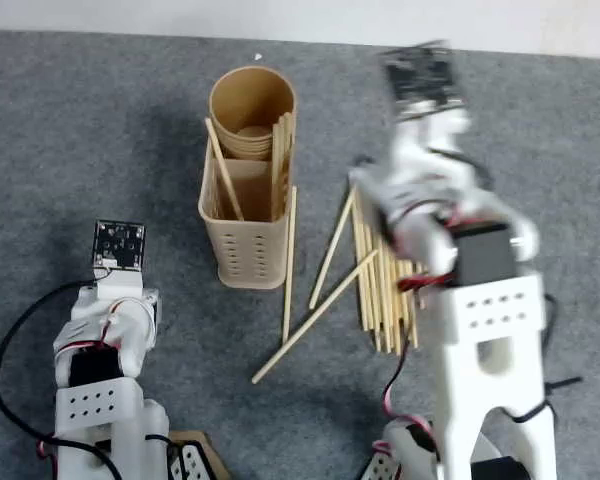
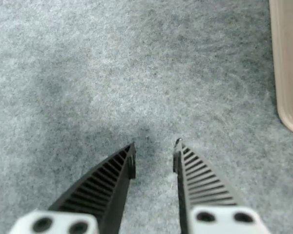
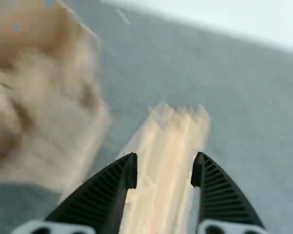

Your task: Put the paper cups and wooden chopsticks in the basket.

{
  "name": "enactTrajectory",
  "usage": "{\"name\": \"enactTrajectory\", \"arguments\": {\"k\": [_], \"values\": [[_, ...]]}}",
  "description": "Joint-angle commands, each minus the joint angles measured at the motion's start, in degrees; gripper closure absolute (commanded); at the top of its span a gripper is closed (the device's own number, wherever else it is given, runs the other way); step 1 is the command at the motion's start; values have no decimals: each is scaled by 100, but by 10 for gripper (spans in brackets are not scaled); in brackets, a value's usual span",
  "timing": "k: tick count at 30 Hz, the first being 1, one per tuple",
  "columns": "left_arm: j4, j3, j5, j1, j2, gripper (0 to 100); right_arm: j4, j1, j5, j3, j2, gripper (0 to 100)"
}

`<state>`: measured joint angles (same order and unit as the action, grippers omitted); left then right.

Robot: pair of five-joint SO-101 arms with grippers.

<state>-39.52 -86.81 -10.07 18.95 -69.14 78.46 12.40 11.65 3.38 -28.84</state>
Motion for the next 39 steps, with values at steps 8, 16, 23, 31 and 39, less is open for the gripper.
{"name": "enactTrajectory", "arguments": {"k": [8,16,23,31,39], "values": [[79,13,44,-31,-40,842,-1921,-1130,1292,2123,2035,808],[79,13,35,-31,-40,842,-2325,-954,1336,2281,2967,808],[79,13,35,-31,-40,842,-2571,-980,1336,2281,3521,808],[79,13,35,-31,-40,842,-2879,-1200,1327,2281,3873,808],[79,13,35,-31,-40,842,-2844,-1226,1336,2273,3890,925]]}}
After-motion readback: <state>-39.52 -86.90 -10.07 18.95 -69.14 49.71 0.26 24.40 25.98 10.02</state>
